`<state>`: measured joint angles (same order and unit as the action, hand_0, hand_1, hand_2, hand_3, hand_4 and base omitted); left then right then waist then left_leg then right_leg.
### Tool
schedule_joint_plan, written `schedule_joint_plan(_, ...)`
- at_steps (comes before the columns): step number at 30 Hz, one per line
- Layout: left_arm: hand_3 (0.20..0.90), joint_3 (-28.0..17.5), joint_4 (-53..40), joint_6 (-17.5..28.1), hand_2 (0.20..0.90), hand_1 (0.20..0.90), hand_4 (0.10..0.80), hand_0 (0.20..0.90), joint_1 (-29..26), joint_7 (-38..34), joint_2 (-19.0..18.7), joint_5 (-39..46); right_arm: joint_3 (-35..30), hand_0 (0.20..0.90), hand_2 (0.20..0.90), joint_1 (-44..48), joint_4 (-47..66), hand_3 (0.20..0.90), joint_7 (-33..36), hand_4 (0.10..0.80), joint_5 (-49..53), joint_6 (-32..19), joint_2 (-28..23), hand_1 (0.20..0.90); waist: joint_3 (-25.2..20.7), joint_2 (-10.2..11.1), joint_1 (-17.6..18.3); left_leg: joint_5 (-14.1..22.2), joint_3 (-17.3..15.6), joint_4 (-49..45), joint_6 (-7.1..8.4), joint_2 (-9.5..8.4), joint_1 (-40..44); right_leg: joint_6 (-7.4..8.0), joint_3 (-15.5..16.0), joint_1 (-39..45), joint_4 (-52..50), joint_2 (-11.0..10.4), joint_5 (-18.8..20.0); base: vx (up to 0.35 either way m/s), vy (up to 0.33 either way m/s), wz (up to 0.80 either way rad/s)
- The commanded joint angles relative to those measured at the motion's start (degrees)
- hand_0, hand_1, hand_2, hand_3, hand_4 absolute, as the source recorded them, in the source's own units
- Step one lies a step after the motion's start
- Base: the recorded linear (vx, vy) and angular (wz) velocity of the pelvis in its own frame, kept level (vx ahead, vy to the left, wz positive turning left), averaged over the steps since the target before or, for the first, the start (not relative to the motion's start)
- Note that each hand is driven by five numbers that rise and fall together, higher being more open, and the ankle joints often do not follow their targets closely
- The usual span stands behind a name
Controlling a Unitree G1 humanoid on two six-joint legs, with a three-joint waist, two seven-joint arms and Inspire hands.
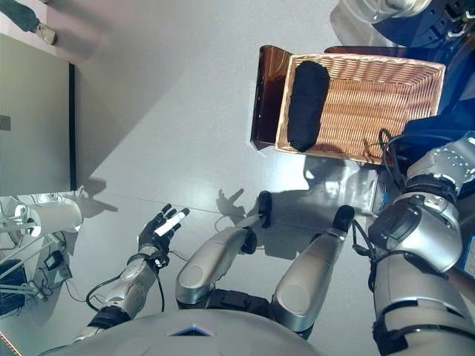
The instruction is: Pick up the clothes and place them into the washing machine
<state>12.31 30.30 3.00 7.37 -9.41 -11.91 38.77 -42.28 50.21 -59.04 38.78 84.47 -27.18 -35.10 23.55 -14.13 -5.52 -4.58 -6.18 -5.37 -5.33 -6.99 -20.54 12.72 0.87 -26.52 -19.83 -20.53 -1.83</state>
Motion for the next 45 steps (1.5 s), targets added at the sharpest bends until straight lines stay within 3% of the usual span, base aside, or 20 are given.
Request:
schedule_joint_plan(1, 0.9, -1.85, -2.21, 3.22, 0.9, 0.9, 0.8, 0.9, 5.46, -1.83, -1.25, 0.82, 5.8, 0.9, 0.9, -10.15, 7.18, 0.9, -1.95, 0.8, -11.39, -11.91, -13.92, 0.9, -7.05, 0.54, 4.03, 4.01, 1.4, -5.7, 6.58, 4.37, -3.6, -4.54, -1.17, -3.15, -0.08, 3.13, 1.93, 0.0, 0.0, 0.0)
schedule_joint_plan(11, 0.9, -2.52, -2.99, 3.53, 0.9, 0.9, 0.8, 0.9, 5.59, -1.35, -2.42, 0.64, 12.26, 0.9, 0.9, -6.2, 4.01, 0.9, -5.92, 0.8, -12.75, -5.76, -13.67, 0.9, -6.56, 1.24, 3.18, 4.74, 1.05, -6.55, 6.73, 4.8, -3.4, -4.79, -1.44, -2.86, -0.79, 3.41, 1.34, -0.002, 0.0, -0.01)
schedule_joint_plan(25, 0.9, -2.61, -2.25, 3.42, 0.9, 0.9, 0.8, 0.9, 5.01, -1.16, -2.2, 0.6, 15.37, 0.9, 0.9, -8.93, 6.95, 0.9, -11.05, 0.8, -12.57, -3.69, -2.22, 0.9, -5.7, 1.95, 2.77, 5.22, 0.72, -7.79, 6.51, 5.06, -3.56, -5.17, -1.73, -3.12, -1.69, 3.72, 1.08, -0.001, 0.001, -0.01)
schedule_joint_plan(26, 0.9, -2.93, -1.99, 3.62, 0.9, 0.9, 0.8, 0.9, 4.82, -1.21, -2.72, 0.01, 17.16, 0.9, 0.9, -9.68, 2.68, 0.9, -8.95, 0.8, -18.5, 0.53, -3.68, 0.9, -5.58, 2.22, 2.61, 5.33, 0.7, -8.15, 6.53, 5.12, -3.49, -5.18, -1.55, -2.87, -1.88, 3.63, 0.99, 0.0, 0.0, 0.0)
schedule_joint_plan(27, 0.9, -2.94, -2.02, 3.63, 0.9, 0.9, 0.8, 0.9, 4.79, -1.2, -2.63, -0.01, 17.19, 0.9, 0.9, -9.44, 2.63, 0.9, -8.71, 0.8, -18.8, 0.74, -3.82, 0.9, -5.53, 2.14, 2.62, 4.9, 0.66, -8.06, 6.47, 5.14, -3.69, -5.24, -1.57, -3.02, -1.66, 3.67, 1.49, 0.0, 0.0, 0.0)
schedule_joint_plan(29, 0.9, -3.55, -2.5, 4.21, 0.9, 0.9, 0.8, 0.9, 4.78, -0.8, -3.41, -1.73, 22.77, 0.9, 0.9, -11.16, -1.56, 0.9, -7.26, 0.8, -31.97, 9.41, -6.05, 0.9, -4.99, 2.51, 2.45, 5.13, 0.62, -8.39, 6.58, 5.39, -3.65, -5.33, -1.52, -2.88, -2.01, 3.76, 1.2, -0.034, -0.027, -0.01)
schedule_joint_plan(32, 0.9, -3.83, -2.8, 4.69, 0.9, 0.9, 0.8, 0.9, 5.01, -0.47, -3.71, -2.44, 25.25, 0.9, 0.9, -12.26, -1.75, 0.9, -7.13, 0.8, -37.92, 12.21, -6.62, 0.9, -4.69, 2.72, 2.53, 5.08, 0.57, -8.61, 6.58, 5.49, -3.75, -5.39, -1.48, -2.8, -2.02, 3.87, 1.31, -0.013, -0.009, 0.0)
schedule_joint_plan(35, 0.9, -5.56, -3.14, 5.43, 0.9, 0.9, 0.8, 0.9, 6.1, 0.45, -4.08, -3.57, 31.58, 0.9, 0.9, -16.11, 1.11, 0.9, -6.77, 0.8, -55.63, 17.76, -8.7, 0.9, -4.36, 3.09, 2.51, 4.86, 0.46, -8.84, 6.52, 5.63, -3.92, -5.37, -1.5, -3.04, -2.15, 4.07, 1.74, -0.035, -0.014, -0.01)
schedule_joint_plan(38, 0.9, -6.03, -3.09, 5.58, 0.9, 0.9, 0.8, 0.9, 6.2, 0.74, -4.26, -4.03, 33.5, 0.9, 0.9, -16.73, 1.36, 0.9, -7.02, 0.8, -60.43, 19.5, -9.55, 0.9, -4.37, 3.16, 2.52, 4.83, 0.43, -8.95, 6.52, 5.68, -4.03, -5.35, -1.43, -3.07, -2.12, 4.07, 1.79, -0.019, -0.006, -0.04)
schedule_joint_plan(40, 0.9, -7.21, -3.03, 6.03, 0.9, 0.9, 0.8, 0.9, 6.41, 2.0, -4.46, -4.89, 38.66, 0.9, 0.9, -18.37, 3.45, 0.9, -8.25, 0.8, -73.63, 24.03, -12.52, 0.9, -4.32, 3.46, 2.65, 4.64, 0.46, -9.16, 6.49, 5.82, -4.32, -5.35, -1.48, -3.34, -2.12, 4.08, 2.14, 0.0, 0.0, 0.0)
schedule_joint_plan(45, 0.9, -7.89, -4.14, 6.68, 0.9, 0.9, 0.8, 0.9, 6.68, 3.16, -4.64, -5.66, 45.04, 0.9, 0.9, -17.19, 2.35, 0.9, -8.21, 0.8, -90.78, 29.55, -16.29, 0.9, -4.31, 3.29, 2.38, 4.6, 0.44, -9.47, 6.38, 5.79, -4.69, -5.3, -1.64, -3.82, -2.26, 3.93, 2.48, -0.012, 0.007, -0.04)
